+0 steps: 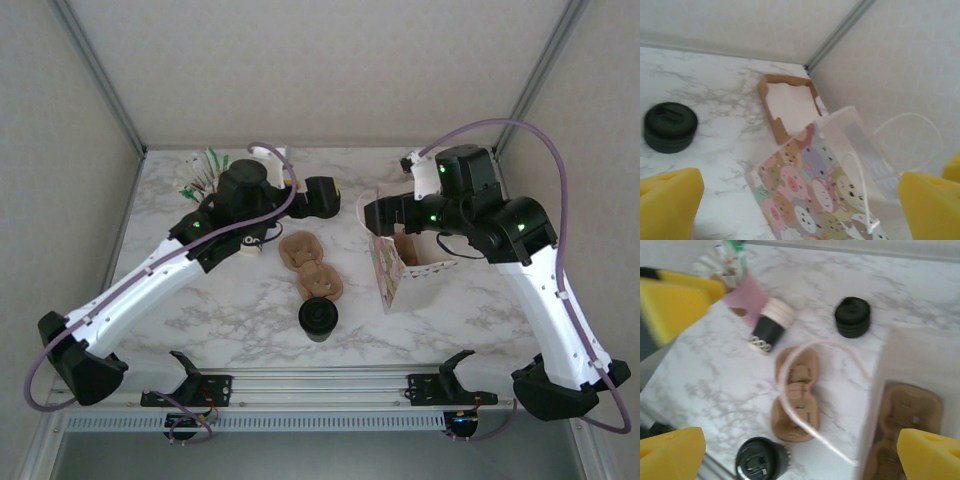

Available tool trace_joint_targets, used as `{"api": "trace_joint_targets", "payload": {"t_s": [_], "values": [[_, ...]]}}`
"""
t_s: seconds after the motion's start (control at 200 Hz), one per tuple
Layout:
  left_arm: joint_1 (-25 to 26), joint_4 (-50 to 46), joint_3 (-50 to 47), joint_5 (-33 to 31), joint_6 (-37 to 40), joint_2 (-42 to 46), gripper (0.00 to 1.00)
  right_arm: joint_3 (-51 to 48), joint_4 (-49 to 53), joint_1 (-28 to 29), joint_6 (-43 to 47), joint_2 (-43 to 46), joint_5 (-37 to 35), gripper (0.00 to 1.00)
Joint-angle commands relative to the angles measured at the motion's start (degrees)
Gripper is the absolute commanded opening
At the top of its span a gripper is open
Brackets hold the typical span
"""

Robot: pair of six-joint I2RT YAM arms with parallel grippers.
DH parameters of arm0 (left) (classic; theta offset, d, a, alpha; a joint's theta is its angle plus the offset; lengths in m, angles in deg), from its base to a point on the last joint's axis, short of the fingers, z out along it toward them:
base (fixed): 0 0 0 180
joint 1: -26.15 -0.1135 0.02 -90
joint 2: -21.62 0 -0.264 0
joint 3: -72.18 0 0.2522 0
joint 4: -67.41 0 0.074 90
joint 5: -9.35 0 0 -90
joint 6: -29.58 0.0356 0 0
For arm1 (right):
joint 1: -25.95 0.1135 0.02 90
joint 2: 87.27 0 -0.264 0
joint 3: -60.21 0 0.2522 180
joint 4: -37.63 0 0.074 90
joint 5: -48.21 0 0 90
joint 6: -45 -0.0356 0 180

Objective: Pack the takeout coffee

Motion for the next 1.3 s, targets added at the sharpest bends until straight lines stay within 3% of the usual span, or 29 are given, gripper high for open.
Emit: {"api": "trace_joint_targets", "payload": {"t_s": [0.0, 0.35, 0.561, 0.741, 0.856, 0.996, 1.297], "values": [[-3.97, -4.46, -3.19, -2.40, -0.03, 2.65, 1.00, 4.47, 0.72, 3.74, 2.27, -3.04, 3.09, 0.97], [-13.42, -8.53, -12.13, -4.81, -1.76, 4.52, 0.97, 21.39, 6.16, 16.86, 4.92, -18.90, 1.78, 0.94], [-15.99, -9.08, -16.37, -11.21, -2.94, 0.81, 0.94, 39.04, 11.39, 18.59, 0.96, -33.69, 7.68, 0.85], [-17.70, -5.40, -19.64, -16.09, -3.20, -3.94, 0.93, 53.75, 16.77, 17.22, -1.79, -45.34, 6.49, 0.78], [-18.93, -2.17, -20.42, -16.93, -2.92, -8.01, 0.92, 52.74, 15.68, 14.94, -4.06, -47.43, 6.66, 0.72], [-19.92, 0.55, -18.71, -16.80, -1.35, -14.67, 0.91, 46.74, 12.60, 13.20, -4.87, -47.05, 7.59, 0.72], [-21.05, 2.50, -14.58, -14.40, 2.06, -24.04, 0.91, 44.18, 14.18, 12.61, -4.77, -49.28, 5.42, 0.71]]}}
